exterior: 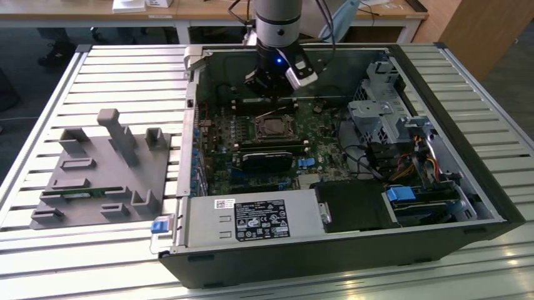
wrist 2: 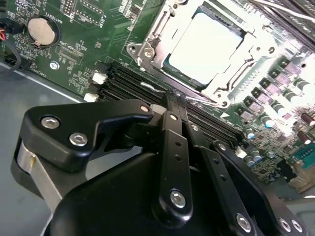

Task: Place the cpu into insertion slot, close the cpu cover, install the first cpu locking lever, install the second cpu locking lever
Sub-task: 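Install the first cpu locking lever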

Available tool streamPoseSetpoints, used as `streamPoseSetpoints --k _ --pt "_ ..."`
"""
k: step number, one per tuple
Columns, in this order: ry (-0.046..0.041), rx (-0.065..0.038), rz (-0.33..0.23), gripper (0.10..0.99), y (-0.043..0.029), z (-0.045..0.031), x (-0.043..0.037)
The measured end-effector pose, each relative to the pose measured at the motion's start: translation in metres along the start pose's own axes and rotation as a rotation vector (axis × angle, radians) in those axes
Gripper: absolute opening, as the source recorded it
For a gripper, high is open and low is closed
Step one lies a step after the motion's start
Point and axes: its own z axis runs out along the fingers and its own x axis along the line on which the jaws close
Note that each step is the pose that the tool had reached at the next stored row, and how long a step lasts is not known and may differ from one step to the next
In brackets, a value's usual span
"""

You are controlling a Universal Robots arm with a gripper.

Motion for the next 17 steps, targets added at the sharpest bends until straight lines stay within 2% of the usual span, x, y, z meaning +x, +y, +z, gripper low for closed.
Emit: streamPoseSetpoints --k 11,17 --pt "0.001 0.0 0.0 0.118 0.0019 0.0069 -0.0093" --pt "0.0023 0.0 0.0 0.118 0.0016 0.0124 -0.0117"
